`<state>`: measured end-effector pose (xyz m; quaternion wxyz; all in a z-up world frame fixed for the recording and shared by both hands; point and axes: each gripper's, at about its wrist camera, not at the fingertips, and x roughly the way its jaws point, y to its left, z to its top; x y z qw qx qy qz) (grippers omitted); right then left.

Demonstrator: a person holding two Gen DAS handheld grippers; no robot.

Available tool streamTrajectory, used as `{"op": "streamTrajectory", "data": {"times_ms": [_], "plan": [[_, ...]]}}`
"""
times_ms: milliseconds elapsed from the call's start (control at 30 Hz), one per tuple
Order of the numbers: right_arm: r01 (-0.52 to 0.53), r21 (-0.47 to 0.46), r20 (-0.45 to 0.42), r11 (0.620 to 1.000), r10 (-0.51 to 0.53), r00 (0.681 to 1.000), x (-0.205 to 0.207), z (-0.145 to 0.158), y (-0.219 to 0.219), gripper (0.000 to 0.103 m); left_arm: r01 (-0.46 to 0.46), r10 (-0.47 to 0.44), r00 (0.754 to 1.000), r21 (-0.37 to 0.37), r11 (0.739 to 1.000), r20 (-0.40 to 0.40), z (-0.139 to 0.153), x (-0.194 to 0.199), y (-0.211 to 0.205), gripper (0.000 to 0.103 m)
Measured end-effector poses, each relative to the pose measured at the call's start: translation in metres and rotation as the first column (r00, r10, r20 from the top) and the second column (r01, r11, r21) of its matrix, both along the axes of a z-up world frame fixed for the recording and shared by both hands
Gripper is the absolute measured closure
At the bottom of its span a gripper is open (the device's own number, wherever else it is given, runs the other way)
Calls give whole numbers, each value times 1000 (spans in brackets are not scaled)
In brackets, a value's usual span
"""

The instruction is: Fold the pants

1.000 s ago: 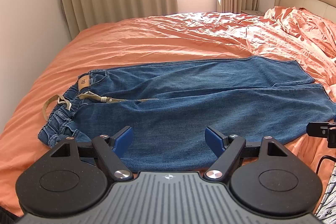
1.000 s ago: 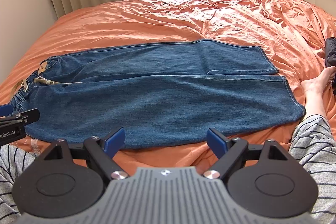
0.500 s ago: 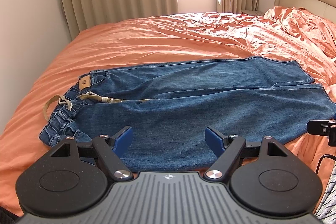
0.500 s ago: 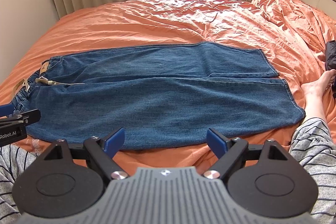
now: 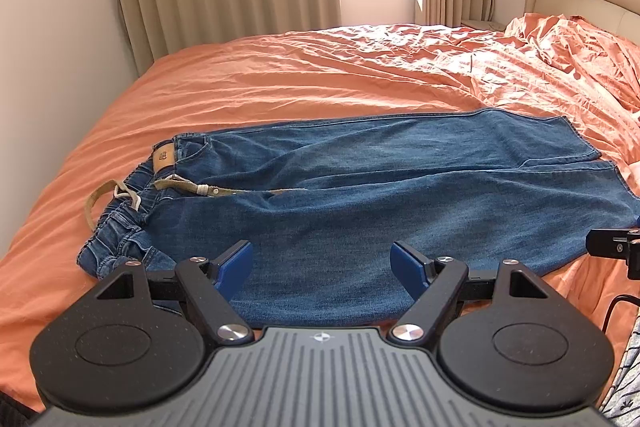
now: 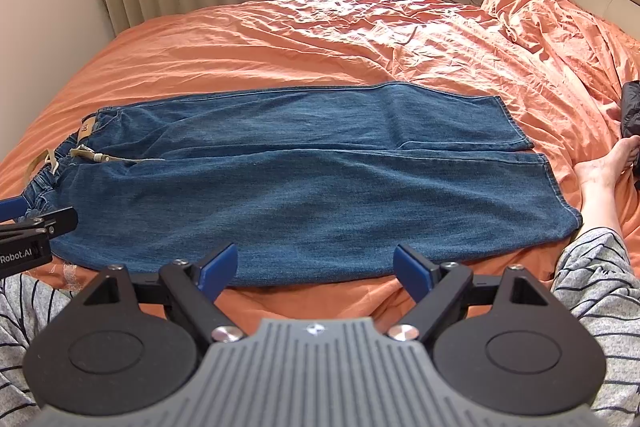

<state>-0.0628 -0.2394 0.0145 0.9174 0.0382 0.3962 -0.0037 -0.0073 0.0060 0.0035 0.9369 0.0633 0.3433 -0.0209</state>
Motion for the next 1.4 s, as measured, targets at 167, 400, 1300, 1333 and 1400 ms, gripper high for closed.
{"op": "streamTrajectory", "data": {"times_ms": [167, 400, 1300, 1333, 1400], "plan": [[-2, 0, -1, 1000, 2, 1000, 1, 1, 1, 21, 0, 1, 1000, 2, 1000, -2, 0, 1, 0, 12], [-7, 3, -5, 1000, 7, 1000, 1, 1, 3, 21, -1, 1, 1000, 2, 1000, -6, -1, 1, 2, 12], [-122, 16, 79, 992, 120, 990, 16, -9, -4, 21, 58, -58, 998, 12, 998, -13, -8, 19, 25, 15], [-139, 15, 93, 990, 137, 986, 22, -12, -5, 21, 68, -68, 998, 9, 998, -9, -9, 24, 33, 16], [-170, 7, 105, 985, 168, 980, 35, -19, -6, 21, 61, -60, 998, 8, 998, -18, -11, 37, 52, 26]]}}
